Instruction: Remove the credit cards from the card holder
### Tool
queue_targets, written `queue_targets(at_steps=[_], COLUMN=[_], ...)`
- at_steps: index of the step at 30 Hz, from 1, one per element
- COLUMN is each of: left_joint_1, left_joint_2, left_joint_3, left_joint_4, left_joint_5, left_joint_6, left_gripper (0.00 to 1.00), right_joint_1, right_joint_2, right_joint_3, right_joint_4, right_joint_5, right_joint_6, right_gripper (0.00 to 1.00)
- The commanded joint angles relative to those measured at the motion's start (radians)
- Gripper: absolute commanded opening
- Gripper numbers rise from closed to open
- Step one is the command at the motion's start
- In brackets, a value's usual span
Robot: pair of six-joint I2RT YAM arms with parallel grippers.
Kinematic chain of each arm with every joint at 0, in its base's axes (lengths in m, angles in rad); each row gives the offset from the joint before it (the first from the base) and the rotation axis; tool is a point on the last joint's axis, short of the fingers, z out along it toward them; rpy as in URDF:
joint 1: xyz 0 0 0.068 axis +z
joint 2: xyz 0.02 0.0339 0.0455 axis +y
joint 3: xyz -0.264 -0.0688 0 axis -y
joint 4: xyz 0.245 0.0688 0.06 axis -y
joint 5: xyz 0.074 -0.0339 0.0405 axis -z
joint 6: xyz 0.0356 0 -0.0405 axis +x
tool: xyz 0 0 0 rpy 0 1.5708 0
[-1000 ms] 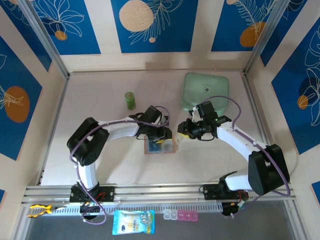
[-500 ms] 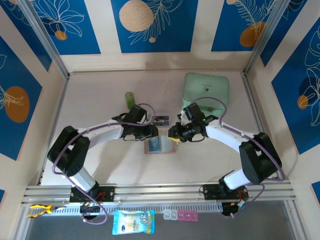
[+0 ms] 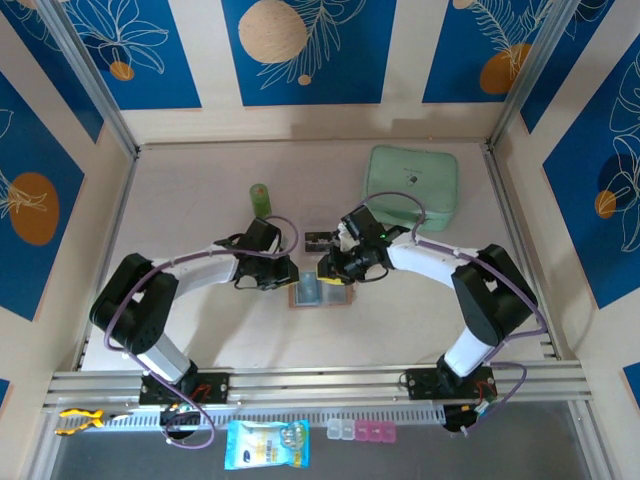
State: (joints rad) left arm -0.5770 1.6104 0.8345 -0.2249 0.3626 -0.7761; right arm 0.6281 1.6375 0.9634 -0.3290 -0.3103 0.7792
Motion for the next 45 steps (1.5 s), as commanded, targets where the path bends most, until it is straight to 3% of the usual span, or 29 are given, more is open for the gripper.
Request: queue_targets(at_steps=[1, 45], left_joint_1=[0.008, 0.01], left_joint_2=[-0.002, 0.051], left_joint_3=[-0.021, -0.04], left_joint_4=[0.011, -0.006], left_joint_5=[0.026, 0.012], left_joint_6=[0.011, 0.023], left_gripper=[0.17, 0.12], right_joint_1=[0.013, 0.036], right_joint_2=[0.023, 0.163], right_joint_3=[0.029, 0.075], right_joint_4=[-0.008, 0.017], right_joint_5=[0.0, -0.035], right_joint_6=[0.012, -0.01], right_gripper=[0.29, 0.24])
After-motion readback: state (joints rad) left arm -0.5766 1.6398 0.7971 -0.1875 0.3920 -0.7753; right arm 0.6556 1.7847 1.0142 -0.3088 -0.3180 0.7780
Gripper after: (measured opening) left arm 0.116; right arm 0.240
